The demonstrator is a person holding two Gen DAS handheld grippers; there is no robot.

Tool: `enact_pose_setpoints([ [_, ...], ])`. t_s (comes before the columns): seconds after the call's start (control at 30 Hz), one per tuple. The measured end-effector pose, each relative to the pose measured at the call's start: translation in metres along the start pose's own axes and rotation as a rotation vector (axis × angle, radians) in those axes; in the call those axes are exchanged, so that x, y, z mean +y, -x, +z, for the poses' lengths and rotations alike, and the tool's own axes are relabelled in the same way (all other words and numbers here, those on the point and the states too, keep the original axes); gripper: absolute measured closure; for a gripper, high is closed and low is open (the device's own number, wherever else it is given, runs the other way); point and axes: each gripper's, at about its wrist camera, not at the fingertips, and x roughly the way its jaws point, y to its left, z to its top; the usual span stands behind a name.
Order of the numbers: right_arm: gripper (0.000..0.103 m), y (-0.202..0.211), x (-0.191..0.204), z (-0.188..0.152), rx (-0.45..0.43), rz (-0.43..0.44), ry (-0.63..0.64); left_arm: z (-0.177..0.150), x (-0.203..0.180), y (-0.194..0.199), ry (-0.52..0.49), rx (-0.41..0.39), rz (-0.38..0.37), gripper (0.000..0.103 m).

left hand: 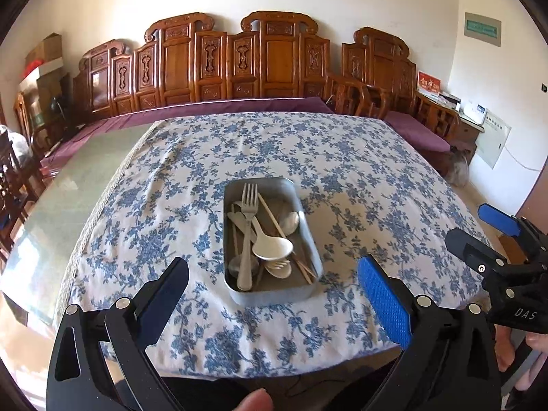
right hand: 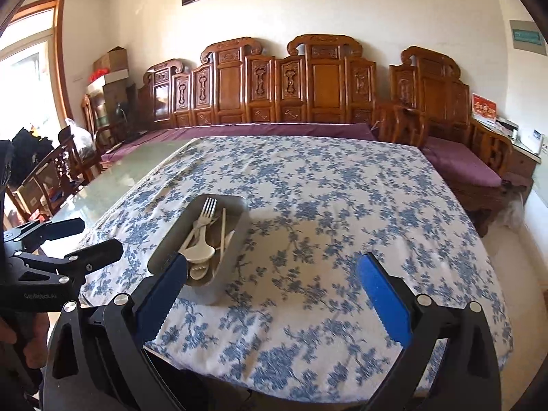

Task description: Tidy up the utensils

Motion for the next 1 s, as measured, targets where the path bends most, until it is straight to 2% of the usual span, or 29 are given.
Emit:
enact_pose_setpoints([
  [0.37, 0.003, 0.021, -0.012, -0.019, -0.006, -0.046, -0.014, -0.015, -0.019, 0.018, -0.003, 0.005, 0.000, 0.008],
  [0.57, 0.003, 0.040, -0.014, -0.012, -0.044, -0.038, -0.026, -0.007, -0.031, 0.051, -0.027, -0.051, 0.014, 0.008],
  [1.0, 0.003, 0.109, 0.000, 0.020, -0.197, -0.034, 0.010, 0.015, -0.040, 0.114, -0.018, -0.167, -0.002, 0.008],
])
